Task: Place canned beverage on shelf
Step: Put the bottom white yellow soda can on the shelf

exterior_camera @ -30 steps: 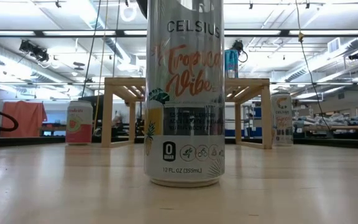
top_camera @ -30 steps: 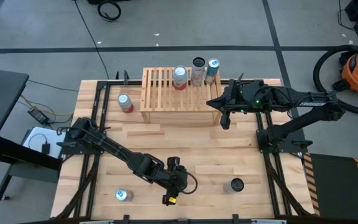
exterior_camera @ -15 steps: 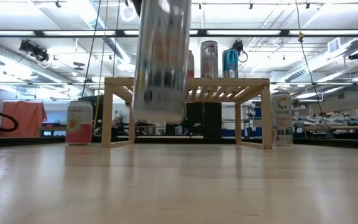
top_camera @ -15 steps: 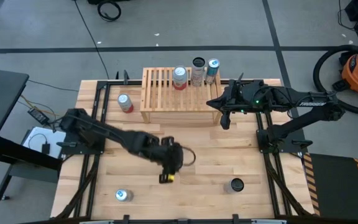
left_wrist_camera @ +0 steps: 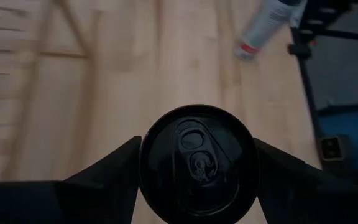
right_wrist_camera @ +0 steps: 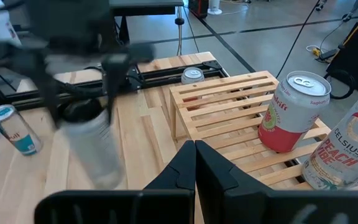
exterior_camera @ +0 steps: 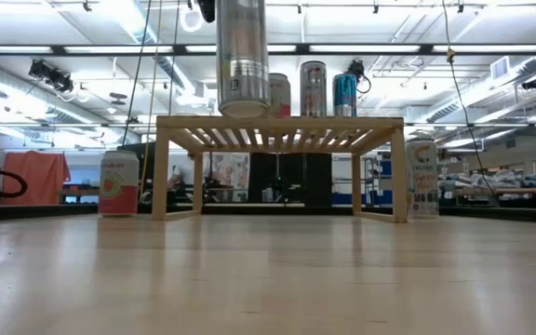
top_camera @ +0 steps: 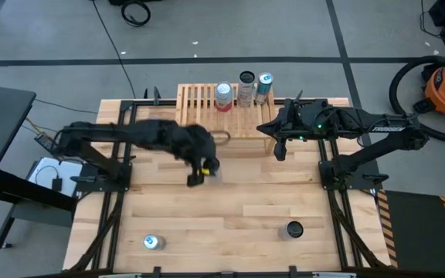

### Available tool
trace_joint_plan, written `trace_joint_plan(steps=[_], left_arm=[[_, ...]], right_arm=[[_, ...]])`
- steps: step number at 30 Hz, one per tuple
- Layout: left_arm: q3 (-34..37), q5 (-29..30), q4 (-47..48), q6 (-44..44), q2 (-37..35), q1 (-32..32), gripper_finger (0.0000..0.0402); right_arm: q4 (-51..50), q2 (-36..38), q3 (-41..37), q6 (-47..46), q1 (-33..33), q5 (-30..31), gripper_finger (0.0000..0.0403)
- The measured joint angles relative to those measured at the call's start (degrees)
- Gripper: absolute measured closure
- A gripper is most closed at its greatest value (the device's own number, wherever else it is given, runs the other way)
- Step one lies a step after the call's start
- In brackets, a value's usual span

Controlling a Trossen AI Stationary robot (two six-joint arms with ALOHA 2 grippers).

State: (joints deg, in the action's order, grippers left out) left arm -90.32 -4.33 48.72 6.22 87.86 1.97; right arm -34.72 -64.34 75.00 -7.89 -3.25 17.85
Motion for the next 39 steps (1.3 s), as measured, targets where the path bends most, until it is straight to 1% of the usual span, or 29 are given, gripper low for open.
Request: trace_joint_plan(steps=[4, 10, 13, 17, 20, 24, 27, 32, 39], left_arm=[[0.0, -0.1, 1.8, -2.4, -2.5, -5.3, 0.0143], [-0.6, -0.1, 4.0, -6.9, -4.1, -12.3, 0.0144], [-4.1, -0.1, 8.9, -8.5, -3.9, -15.6, 0.0144], [-9.0, -1.0, 11.9, -10.5, -3.7, -19.3, 0.0144], [-13.7, -3.2, 15.6, -11.2, -3.6, -21.7, 0.0144], [-18.9, -3.9, 18.6, -14.2, -3.7, -24.4, 0.0144], [-21.3, -5.9, 19.3, -17.0, -3.7, -26.6, 0.0144], [-21.9, -6.5, 19.6, -23.2, -3.2, -30.0, 0.0144], [-21.9, -6.4, 22.4, -31.3, 0.8, -34.8, 0.0145]], right_arm=[[-0.1, 0.0, 0.0, 0.0, 0.0, 0.0, 0.0393], [-0.9, 0.0, 0.0, 0.1, 0.0, 0.0, 0.0393], [-2.2, 0.0, 0.0, 0.1, 0.0, -0.2, 0.0393], [-3.1, 0.0, 0.0, 0.1, 0.0, -0.2, 0.0393], [-3.1, 0.0, 0.0, 0.1, 0.0, -0.2, 0.0393], [-3.1, 0.0, 0.0, 0.1, 0.0, -0.3, 0.0393], [-3.1, 0.0, 0.0, 0.1, 0.0, -0.8, 0.0393], [-3.1, 0.0, 0.0, 0.1, 0.0, -1.0, 0.0393], [-3.1, 0.0, 0.0, 0.1, 0.0, -1.0, 0.0393]])
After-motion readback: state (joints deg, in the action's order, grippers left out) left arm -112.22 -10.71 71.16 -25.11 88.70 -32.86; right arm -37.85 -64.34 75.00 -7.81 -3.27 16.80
